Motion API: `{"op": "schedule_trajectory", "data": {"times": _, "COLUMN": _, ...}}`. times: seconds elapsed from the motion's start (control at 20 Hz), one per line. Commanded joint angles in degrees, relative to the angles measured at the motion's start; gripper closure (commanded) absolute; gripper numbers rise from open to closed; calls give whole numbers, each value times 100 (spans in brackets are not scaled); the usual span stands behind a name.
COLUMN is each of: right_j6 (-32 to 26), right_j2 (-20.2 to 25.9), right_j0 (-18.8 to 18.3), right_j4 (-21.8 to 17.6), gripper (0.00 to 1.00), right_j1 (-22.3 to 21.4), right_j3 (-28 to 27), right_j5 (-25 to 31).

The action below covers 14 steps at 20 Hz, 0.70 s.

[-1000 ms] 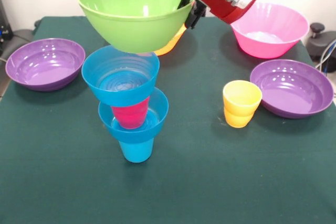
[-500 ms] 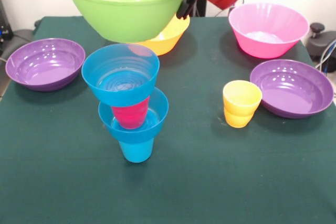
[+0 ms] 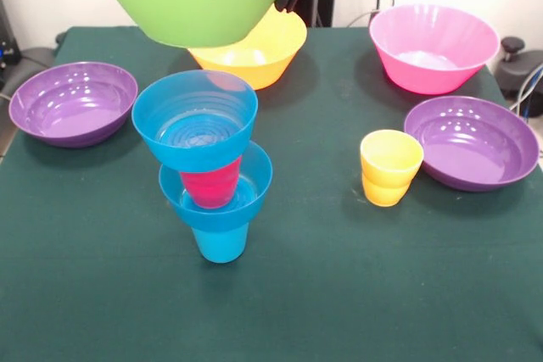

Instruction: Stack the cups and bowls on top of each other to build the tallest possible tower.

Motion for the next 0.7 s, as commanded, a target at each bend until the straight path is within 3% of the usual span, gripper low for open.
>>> {"op": "schedule_trajectory", "data": {"times": 0.05, "right_j6": -1383, "right_j2": 232, "right_j0": -29, "right_j4": -70, "gripper": 100, "right_j1": 123, "right_j3": 558, "right_j5": -530}}
{"op": "schedule_trajectory", "data": {"times": 0.45, "right_j6": -1308, "right_j2": 190, "right_j0": -38, "right_j4": 15, "gripper": 100, "right_j1": 24, "right_j3": 758, "right_j5": -732}}
{"op": "schedule_trajectory", "data": {"times": 0.7, "right_j6": -1117, "right_j2": 40, "right_j0": -74, "right_j4": 229, "gripper": 100, "right_j1": -243, "right_j3": 1433, "right_j5": -1180}}
